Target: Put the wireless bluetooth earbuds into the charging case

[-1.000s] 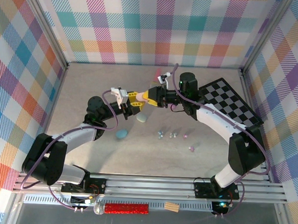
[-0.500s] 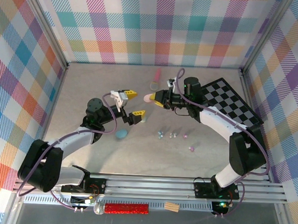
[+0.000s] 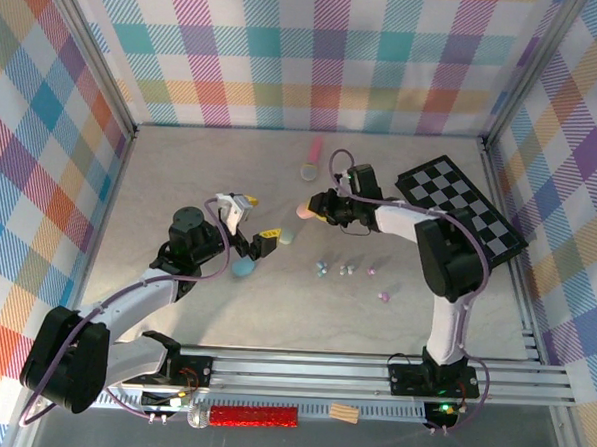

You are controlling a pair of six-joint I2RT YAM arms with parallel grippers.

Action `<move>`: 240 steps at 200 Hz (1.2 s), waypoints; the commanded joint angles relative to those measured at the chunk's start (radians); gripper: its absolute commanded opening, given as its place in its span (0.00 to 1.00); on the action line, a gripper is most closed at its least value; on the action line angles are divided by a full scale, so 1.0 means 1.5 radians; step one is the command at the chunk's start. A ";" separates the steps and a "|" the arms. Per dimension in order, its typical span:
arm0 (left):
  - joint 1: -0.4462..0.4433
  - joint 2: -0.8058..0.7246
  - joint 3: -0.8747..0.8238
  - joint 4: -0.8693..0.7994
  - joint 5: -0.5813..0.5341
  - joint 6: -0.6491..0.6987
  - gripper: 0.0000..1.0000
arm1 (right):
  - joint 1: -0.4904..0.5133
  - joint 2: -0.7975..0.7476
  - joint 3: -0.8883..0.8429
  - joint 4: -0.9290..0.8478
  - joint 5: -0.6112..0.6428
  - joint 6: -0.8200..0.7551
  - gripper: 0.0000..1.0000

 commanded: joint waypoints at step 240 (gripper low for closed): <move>0.110 0.054 0.064 -0.172 -0.220 -0.274 1.00 | 0.162 -0.034 0.070 -0.214 0.258 -0.524 0.75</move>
